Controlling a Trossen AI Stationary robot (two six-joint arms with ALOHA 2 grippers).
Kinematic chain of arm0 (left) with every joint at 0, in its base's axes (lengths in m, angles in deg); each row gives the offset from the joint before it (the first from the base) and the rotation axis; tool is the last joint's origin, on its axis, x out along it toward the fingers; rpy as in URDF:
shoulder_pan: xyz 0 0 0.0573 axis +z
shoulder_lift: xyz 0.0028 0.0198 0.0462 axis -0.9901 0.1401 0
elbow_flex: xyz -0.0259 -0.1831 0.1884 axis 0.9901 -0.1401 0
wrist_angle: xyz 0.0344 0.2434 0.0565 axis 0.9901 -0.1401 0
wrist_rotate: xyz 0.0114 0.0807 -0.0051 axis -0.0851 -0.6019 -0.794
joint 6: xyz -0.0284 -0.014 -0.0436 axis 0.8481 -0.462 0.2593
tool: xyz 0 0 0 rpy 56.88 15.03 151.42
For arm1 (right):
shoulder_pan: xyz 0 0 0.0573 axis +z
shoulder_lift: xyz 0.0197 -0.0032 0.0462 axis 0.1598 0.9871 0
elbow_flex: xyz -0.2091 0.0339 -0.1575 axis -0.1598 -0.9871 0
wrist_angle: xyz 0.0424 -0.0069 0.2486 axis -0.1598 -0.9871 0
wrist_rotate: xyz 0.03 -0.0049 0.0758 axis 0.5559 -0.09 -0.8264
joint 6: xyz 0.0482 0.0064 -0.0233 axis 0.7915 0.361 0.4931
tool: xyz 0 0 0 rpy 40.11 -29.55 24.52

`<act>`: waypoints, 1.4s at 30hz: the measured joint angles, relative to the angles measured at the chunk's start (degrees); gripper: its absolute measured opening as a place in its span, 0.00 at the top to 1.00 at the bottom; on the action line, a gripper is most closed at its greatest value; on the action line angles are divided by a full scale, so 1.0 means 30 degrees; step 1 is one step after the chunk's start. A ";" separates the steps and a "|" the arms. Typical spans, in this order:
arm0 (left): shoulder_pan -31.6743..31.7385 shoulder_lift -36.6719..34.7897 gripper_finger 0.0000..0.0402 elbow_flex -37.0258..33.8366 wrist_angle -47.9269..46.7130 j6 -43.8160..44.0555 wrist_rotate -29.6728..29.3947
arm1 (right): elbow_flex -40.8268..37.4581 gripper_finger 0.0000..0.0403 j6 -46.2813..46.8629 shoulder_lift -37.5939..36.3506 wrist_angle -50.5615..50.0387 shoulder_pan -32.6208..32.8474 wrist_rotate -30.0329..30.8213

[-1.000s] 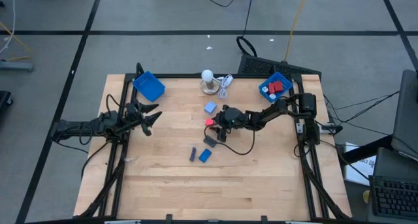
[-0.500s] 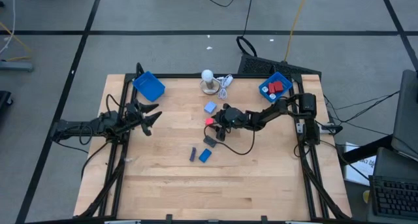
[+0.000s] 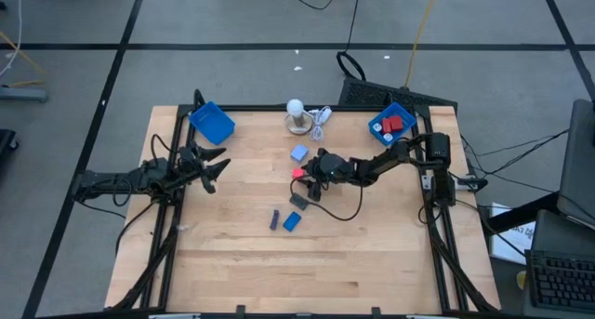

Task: Pick & Place Office items
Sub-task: Put the pink charger adapter into the right blue bin

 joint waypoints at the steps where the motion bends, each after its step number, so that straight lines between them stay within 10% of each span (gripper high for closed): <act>1: -0.0006 0.0001 0.47 0.0000 -0.0001 0.0000 -0.0004 | 0.0000 0.47 0.0000 0.0000 0.0015 0.0000 0.0000; 42: -0.0001 0.0005 0.47 0.0000 0.0005 0.0000 -0.0002 | 0.0000 0.60 0.0288 0.0000 0.0000 0.0000 -0.0066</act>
